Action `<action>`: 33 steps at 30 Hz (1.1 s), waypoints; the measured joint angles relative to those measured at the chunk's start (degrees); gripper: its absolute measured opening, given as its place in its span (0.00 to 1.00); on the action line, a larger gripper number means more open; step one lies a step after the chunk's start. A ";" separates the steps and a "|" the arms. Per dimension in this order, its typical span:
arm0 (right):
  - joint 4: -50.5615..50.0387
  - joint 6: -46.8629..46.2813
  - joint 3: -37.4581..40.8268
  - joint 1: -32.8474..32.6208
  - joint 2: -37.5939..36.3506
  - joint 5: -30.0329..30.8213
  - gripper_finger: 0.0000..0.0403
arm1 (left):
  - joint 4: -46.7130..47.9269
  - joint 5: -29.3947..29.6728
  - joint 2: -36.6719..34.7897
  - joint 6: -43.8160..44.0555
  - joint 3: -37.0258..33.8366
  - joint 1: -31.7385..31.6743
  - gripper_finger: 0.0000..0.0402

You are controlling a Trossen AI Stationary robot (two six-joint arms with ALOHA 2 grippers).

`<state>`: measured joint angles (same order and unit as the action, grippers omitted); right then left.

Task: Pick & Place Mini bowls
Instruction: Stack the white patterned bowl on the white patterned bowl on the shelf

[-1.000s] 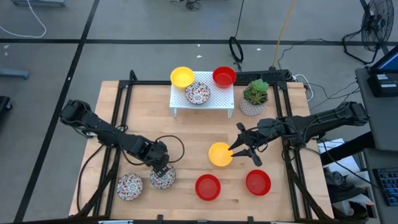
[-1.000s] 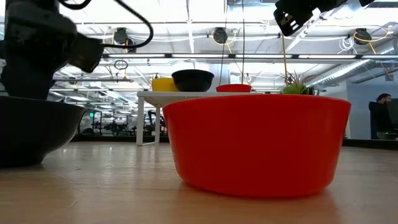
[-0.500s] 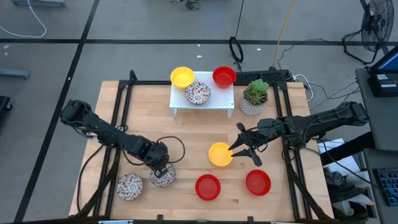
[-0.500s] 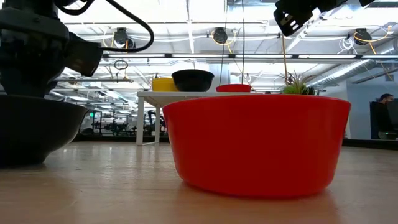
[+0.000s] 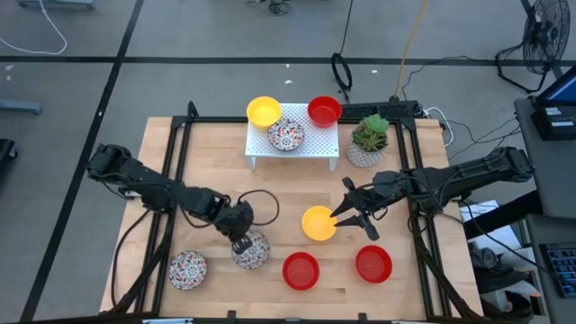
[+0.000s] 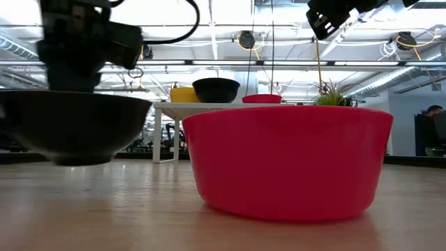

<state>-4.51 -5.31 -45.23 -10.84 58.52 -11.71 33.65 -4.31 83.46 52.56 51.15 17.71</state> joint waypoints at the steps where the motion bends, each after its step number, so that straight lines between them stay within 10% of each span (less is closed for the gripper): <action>1: 0.02 0.13 0.00 0.00 0.00 0.00 0.31 | 0.10 0.18 -0.24 -1.47 0.69 -0.86 0.04; 18: -0.57 1.69 0.00 0.00 0.00 -0.08 0.31 | 3.10 8.33 -2.81 -38.85 27.30 -23.83 0.09; 33: -0.52 2.99 0.00 0.00 0.00 -0.12 0.31 | 1.32 2.60 3.18 -44.39 31.89 -44.68 0.05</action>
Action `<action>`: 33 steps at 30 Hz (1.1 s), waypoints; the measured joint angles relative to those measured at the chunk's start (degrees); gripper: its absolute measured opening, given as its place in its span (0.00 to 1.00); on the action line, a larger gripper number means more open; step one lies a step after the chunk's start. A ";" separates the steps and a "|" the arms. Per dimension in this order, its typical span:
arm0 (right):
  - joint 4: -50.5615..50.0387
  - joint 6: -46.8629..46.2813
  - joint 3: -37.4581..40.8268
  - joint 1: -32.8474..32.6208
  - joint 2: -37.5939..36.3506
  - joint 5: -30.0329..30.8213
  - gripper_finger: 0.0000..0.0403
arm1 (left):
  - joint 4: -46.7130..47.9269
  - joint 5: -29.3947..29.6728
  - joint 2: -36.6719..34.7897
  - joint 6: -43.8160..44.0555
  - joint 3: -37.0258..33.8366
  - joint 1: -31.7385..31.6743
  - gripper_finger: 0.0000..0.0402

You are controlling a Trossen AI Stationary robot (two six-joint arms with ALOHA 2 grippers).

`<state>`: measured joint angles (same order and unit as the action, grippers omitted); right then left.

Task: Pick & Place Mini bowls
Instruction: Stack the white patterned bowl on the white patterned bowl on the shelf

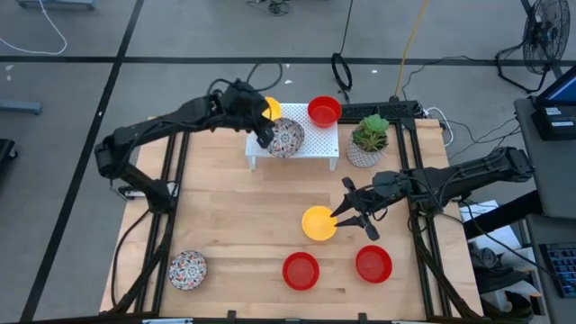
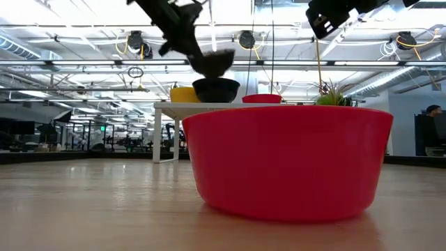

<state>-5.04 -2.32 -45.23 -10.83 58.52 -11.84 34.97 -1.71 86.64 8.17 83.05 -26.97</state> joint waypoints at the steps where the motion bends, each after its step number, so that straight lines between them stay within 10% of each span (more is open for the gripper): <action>1: 0.00 0.32 0.00 0.00 -0.01 0.00 0.31 | -1.40 -0.24 0.88 -0.48 0.00 -0.29 0.05; 24: -3.43 3.67 0.00 0.00 0.00 0.02 0.31 | -3.48 -6.12 7.16 -1.07 0.00 -5.26 0.03; 33: -3.42 1.92 0.00 0.00 -0.02 5.58 0.31 | -3.98 -5.94 7.13 4.05 0.00 -5.25 0.21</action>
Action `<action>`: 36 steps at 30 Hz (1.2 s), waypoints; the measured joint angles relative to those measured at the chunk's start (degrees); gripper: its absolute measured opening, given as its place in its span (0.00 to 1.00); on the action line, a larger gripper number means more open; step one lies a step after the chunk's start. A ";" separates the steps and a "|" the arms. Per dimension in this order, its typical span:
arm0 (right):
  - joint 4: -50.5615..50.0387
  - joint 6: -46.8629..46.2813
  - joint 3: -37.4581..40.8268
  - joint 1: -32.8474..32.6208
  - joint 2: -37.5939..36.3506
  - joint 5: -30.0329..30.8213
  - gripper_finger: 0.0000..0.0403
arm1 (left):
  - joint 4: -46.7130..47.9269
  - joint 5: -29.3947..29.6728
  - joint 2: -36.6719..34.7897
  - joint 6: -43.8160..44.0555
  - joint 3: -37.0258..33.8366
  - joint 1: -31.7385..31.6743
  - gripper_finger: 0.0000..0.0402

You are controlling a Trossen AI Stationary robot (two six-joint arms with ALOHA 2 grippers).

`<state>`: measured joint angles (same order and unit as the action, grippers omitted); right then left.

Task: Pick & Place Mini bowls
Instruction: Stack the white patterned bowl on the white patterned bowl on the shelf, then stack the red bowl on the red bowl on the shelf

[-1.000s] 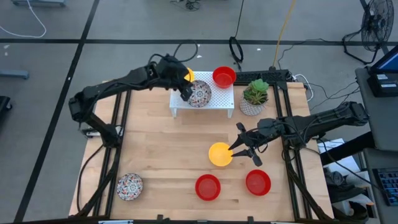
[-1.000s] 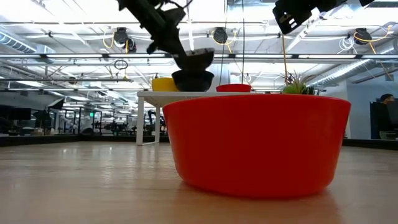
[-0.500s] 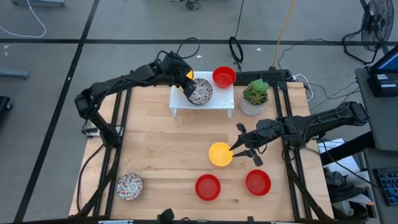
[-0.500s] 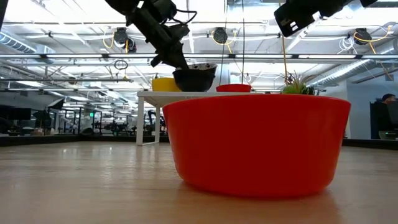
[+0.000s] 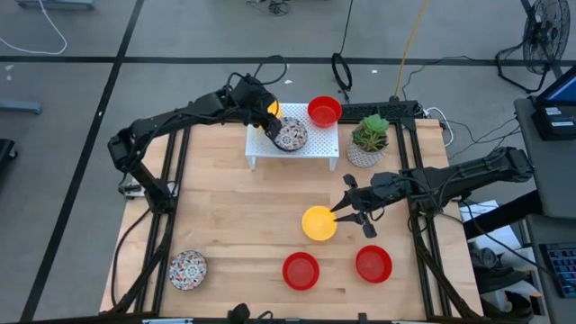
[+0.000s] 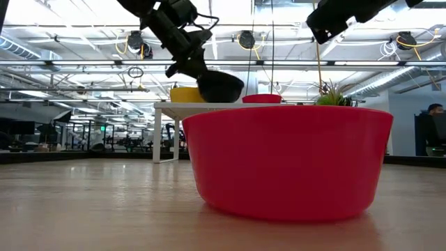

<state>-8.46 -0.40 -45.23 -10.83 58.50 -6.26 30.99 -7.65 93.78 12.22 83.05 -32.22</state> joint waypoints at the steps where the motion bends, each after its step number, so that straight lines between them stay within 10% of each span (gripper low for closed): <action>1: -0.01 -0.54 0.00 0.00 0.00 0.43 0.31 | -0.15 0.18 0.00 0.00 0.00 -0.01 0.23; 14: -3.86 -2.53 0.00 -0.73 0.02 5.96 0.31 | -0.34 -5.84 -7.99 3.34 0.00 1.96 0.49; 36: -33.52 -33.13 0.00 -17.78 7.98 5.68 0.31 | 6.91 1.57 -11.04 1.54 0.02 22.58 0.51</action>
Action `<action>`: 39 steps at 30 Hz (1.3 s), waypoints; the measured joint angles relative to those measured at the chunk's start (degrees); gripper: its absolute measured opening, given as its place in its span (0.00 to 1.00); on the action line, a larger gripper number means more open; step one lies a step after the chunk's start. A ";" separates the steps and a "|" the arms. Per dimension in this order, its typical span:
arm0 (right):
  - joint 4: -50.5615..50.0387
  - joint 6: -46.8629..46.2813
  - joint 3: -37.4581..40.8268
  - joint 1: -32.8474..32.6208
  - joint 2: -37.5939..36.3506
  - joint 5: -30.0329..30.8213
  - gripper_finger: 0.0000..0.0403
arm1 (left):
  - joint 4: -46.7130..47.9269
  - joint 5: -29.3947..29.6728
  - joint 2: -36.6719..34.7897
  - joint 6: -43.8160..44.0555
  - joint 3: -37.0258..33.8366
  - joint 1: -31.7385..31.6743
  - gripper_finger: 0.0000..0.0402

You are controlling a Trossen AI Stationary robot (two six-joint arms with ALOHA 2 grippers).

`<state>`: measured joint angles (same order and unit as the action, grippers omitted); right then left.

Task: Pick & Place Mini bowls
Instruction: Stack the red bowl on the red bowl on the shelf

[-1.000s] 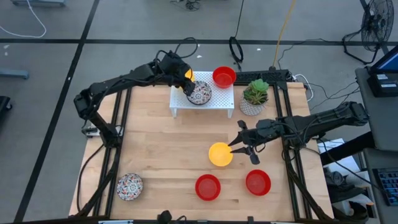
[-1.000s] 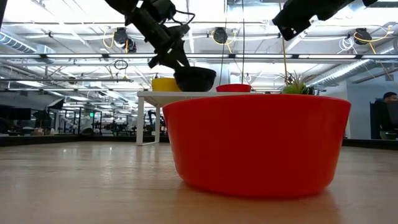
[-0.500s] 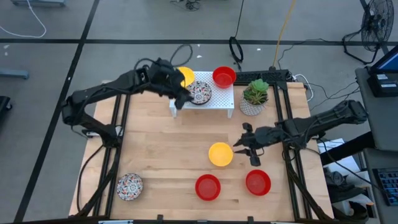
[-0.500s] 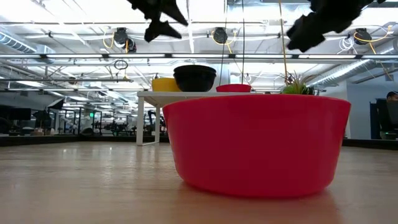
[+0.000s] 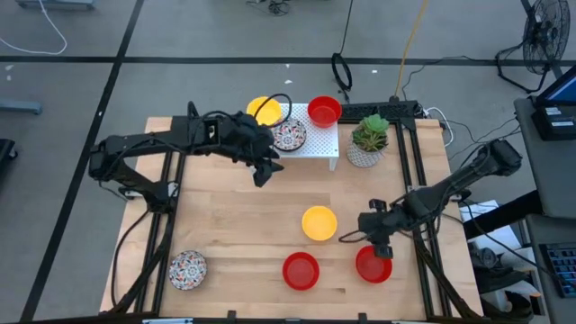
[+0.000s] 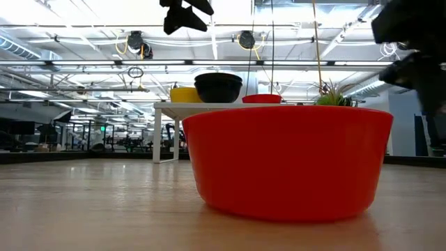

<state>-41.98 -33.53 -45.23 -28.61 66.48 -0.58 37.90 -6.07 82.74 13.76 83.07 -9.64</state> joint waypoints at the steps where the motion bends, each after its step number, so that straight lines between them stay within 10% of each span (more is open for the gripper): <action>1: -0.17 -0.26 0.00 -0.17 0.61 -1.47 0.31 | 0.02 0.16 0.00 0.04 0.00 0.26 0.51; 19: 1.53 7.04 0.00 -0.87 12.03 -5.76 0.30 | 0.07 1.97 0.00 0.52 -0.02 1.92 0.51; 27: 2.20 12.10 0.00 -0.87 13.50 -10.30 0.03 | 0.70 3.68 0.00 0.59 -0.02 1.91 0.51; 39: 0.44 16.99 -6.03 2.98 13.48 -9.48 0.00 | 3.75 3.68 0.00 2.93 -0.02 1.91 0.51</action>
<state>-41.54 -16.54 -51.26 -25.62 79.96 -10.06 41.66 -2.39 82.74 16.69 83.05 -7.73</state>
